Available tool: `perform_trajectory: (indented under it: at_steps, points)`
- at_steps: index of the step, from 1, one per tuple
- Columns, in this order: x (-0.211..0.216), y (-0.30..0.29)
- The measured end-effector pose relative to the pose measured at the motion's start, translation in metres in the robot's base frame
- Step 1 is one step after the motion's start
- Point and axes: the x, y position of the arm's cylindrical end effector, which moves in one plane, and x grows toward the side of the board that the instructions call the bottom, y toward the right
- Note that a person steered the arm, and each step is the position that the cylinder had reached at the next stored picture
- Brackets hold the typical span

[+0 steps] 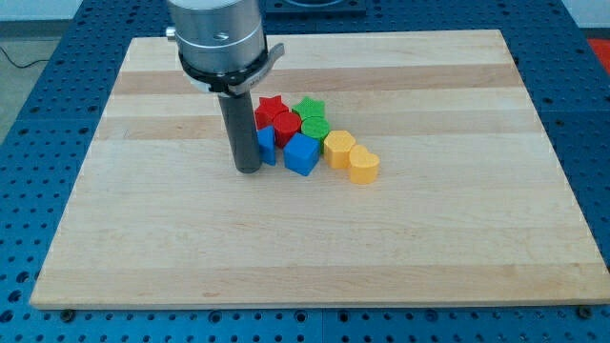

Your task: Point your arm at the bottom of the yellow heart

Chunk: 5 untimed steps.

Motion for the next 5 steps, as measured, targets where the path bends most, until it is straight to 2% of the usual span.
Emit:
perform_trajectory:
  at_steps: [2,3,4,5]
  points:
    - [-0.017,-0.015]
    - [0.013,-0.005]
    - [0.059,0.046]
    - [0.066,0.099]
